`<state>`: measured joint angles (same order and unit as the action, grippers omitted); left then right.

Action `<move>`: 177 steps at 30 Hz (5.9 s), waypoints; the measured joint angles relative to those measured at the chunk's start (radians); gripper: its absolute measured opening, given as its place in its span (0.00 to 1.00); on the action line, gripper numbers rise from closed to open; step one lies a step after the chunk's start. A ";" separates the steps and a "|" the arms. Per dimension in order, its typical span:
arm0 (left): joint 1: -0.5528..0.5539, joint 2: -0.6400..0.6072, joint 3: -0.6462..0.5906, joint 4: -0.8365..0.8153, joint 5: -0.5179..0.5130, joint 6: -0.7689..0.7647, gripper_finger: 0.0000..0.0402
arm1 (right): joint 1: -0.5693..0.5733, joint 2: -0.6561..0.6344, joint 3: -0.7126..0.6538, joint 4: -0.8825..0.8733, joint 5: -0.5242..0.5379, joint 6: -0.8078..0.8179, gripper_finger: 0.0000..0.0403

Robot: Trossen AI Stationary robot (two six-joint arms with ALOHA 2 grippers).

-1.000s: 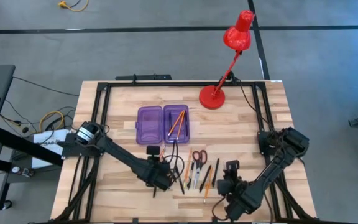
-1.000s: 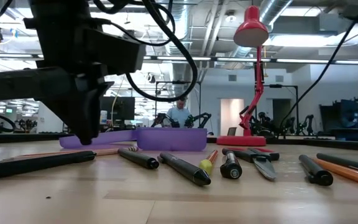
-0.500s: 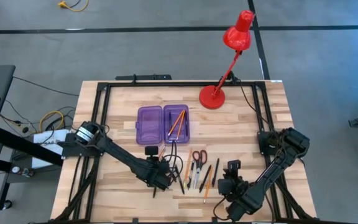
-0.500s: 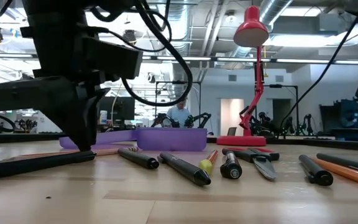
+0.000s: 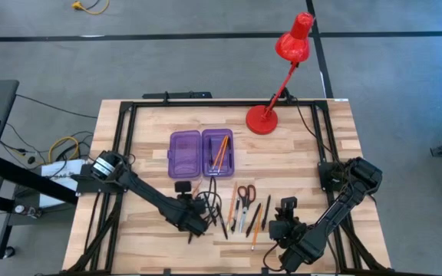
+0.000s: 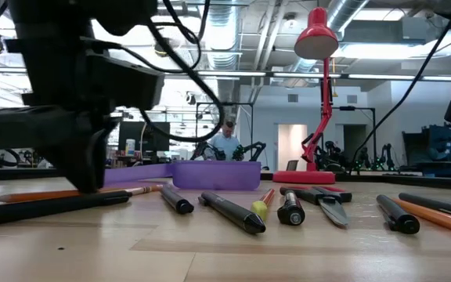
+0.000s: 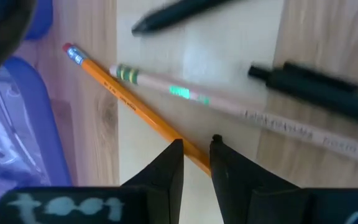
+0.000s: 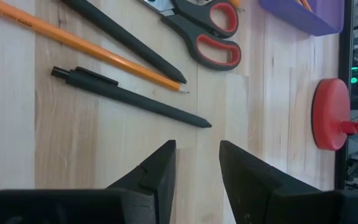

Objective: Pick & place school supplies into a supply box
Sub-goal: Put the orange pencil into the violet supply box

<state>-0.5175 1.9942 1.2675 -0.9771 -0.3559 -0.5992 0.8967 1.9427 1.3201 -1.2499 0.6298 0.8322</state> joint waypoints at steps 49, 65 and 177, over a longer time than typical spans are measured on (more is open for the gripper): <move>-0.093 -0.237 -0.263 0.137 -0.057 -0.495 0.17 | -0.013 0.000 0.001 -0.006 0.053 0.006 0.29; -0.087 -0.259 -0.293 0.132 -0.031 -0.486 0.17 | -0.016 0.000 0.001 -0.002 0.052 0.008 0.29; -0.215 -0.256 -0.434 0.200 0.029 -0.266 0.01 | -0.068 0.000 0.001 0.012 0.051 -0.012 0.29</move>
<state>-0.7330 1.7379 0.8331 -0.7773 -0.3268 -0.8651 0.8284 1.9430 1.3209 -1.2377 0.6811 0.8198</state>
